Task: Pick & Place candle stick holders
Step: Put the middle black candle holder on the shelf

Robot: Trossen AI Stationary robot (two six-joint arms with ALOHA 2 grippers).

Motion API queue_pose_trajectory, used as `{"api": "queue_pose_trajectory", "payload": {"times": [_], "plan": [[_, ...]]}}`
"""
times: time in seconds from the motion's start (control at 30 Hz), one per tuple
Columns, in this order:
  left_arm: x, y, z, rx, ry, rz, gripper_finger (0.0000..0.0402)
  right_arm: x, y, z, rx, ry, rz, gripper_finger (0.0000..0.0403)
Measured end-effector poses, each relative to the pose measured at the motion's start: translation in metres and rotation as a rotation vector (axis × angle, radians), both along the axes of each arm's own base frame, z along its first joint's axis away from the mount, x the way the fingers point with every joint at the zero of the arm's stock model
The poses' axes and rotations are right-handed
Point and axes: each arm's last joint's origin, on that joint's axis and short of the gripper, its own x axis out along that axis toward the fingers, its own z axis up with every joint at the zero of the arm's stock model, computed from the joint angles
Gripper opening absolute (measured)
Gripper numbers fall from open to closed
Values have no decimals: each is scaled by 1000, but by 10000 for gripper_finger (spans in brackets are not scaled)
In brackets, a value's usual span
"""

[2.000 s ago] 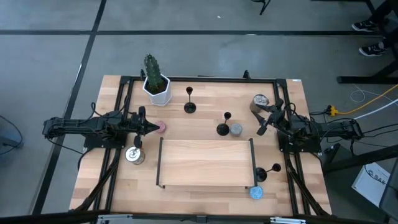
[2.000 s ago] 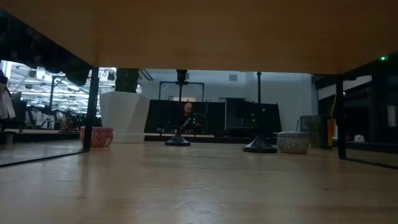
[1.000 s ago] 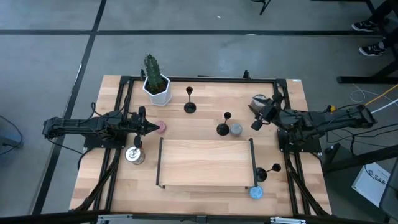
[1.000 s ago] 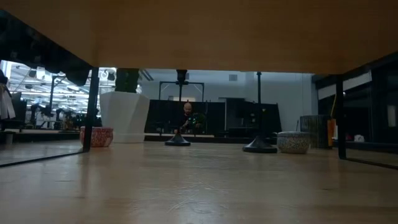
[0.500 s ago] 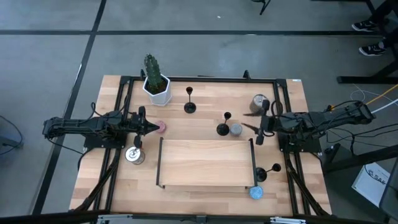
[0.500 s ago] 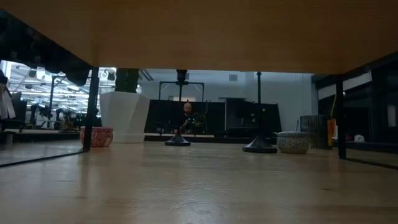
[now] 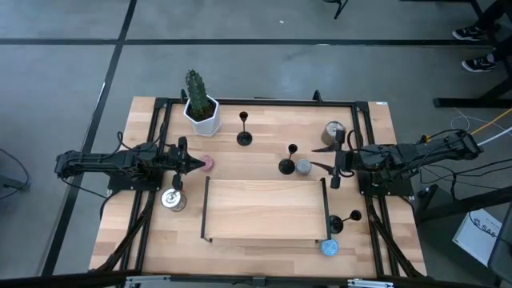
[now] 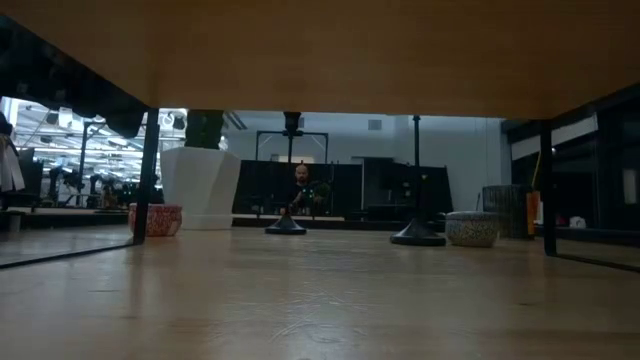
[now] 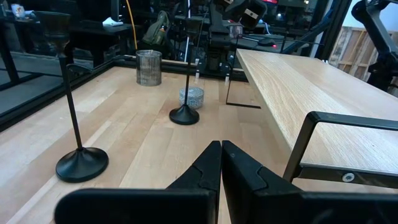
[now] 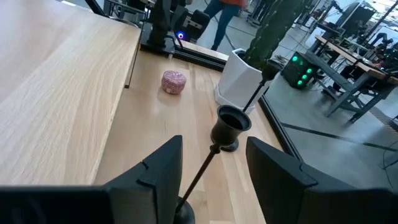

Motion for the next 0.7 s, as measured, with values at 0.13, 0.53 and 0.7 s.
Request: {"api": "queue_pose_trajectory", "payload": {"times": [0.13, 0.53, 0.7], "plan": [[0, 0, 0, 0, 0, 0, 6, 0, 0, 0, 0, 0, 0, 179], [0, 0, 0, 0, 0, 0, 6, 0, 0, 0, -2, 0, 0, 179], [0, 0, 0, 0, 0, 0, 6, 0, 0, 0, 72, -15, -20, 179]]}}
